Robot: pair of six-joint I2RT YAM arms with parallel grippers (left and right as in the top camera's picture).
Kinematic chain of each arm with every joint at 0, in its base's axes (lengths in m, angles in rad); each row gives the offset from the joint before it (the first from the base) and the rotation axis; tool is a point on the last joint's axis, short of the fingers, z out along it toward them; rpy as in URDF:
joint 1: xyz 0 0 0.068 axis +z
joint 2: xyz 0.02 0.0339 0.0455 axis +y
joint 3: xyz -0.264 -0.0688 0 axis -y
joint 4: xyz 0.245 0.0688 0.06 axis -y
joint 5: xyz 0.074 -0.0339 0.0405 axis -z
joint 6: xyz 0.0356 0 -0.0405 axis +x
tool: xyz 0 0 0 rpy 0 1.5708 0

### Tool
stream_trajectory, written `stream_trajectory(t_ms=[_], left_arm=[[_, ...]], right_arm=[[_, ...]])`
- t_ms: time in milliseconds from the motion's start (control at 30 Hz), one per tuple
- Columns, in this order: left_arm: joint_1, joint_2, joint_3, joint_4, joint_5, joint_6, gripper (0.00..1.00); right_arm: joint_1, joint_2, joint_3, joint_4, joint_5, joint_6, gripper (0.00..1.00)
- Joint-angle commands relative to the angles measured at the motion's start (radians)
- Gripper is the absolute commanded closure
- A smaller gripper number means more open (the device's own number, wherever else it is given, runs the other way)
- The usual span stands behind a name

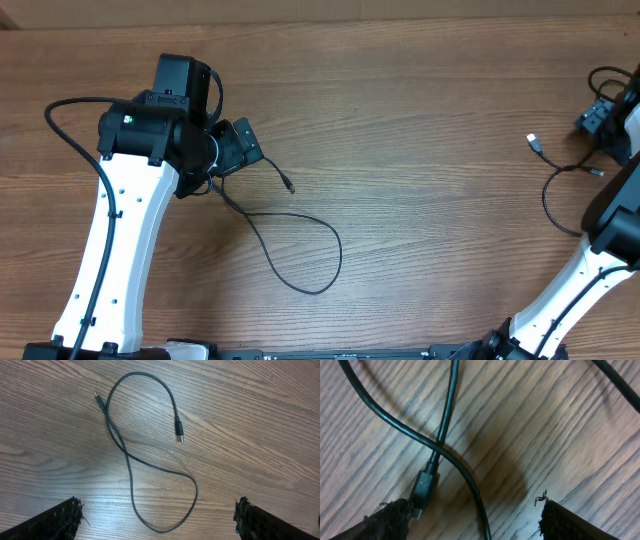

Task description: Untangle cables

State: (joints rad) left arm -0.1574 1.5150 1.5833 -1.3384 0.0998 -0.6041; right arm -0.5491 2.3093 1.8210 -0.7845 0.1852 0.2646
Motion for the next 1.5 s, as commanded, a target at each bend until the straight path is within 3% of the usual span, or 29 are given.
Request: stream_trajectory(t_ms=[0, 267, 500, 600, 833, 1167, 1200, 1267, 1333, 1400, 1467], left_arm=[[-0.007, 0.003, 0.007, 0.001, -0.006, -0.013, 0.00], [-0.007, 0.003, 0.007, 0.001, -0.006, -0.013, 0.01], [-0.007, 0.003, 0.007, 0.001, -0.006, -0.013, 0.00], [-0.007, 0.003, 0.007, 0.001, -0.006, -0.013, 0.01], [-0.007, 0.003, 0.007, 0.001, -0.006, -0.013, 0.00], [-0.007, 0.003, 0.007, 0.001, -0.006, -0.013, 0.00], [-0.007, 0.003, 0.007, 0.001, -0.006, -0.013, 0.01], [-0.007, 0.003, 0.007, 0.001, -0.006, -0.013, 0.00], [-0.007, 0.003, 0.007, 0.001, -0.006, -0.013, 0.00], [-0.007, 0.003, 0.007, 0.001, -0.006, -0.013, 0.00], [-0.007, 0.003, 0.007, 0.001, -0.006, -0.013, 0.00]], right_arm=[[-0.001, 0.007, -0.026, 0.014, -0.050, -0.008, 0.20], [-0.001, 0.007, -0.035, 0.037, -0.245, -0.007, 0.49], [0.000, 0.006, -0.012, 0.038, -0.303, -0.003, 0.87], [0.002, 0.003, 0.039, 0.031, -0.375, 0.017, 0.96], [0.044, 0.000, 0.224, 0.020, -0.550, 0.177, 0.96], [0.220, -0.001, 0.488, 0.041, -0.552, 0.183, 0.96], [0.239, -0.001, 0.496, 0.055, -0.541, 0.180, 0.93], [0.263, -0.001, 0.498, 0.061, -0.490, 0.180, 0.74], [0.278, 0.000, 0.497, 0.033, -0.404, 0.180, 0.70], [0.286, 0.001, 0.496, -0.008, -0.286, 0.180, 0.53], [0.286, 0.001, 0.496, -0.051, -0.206, 0.180, 0.61]])
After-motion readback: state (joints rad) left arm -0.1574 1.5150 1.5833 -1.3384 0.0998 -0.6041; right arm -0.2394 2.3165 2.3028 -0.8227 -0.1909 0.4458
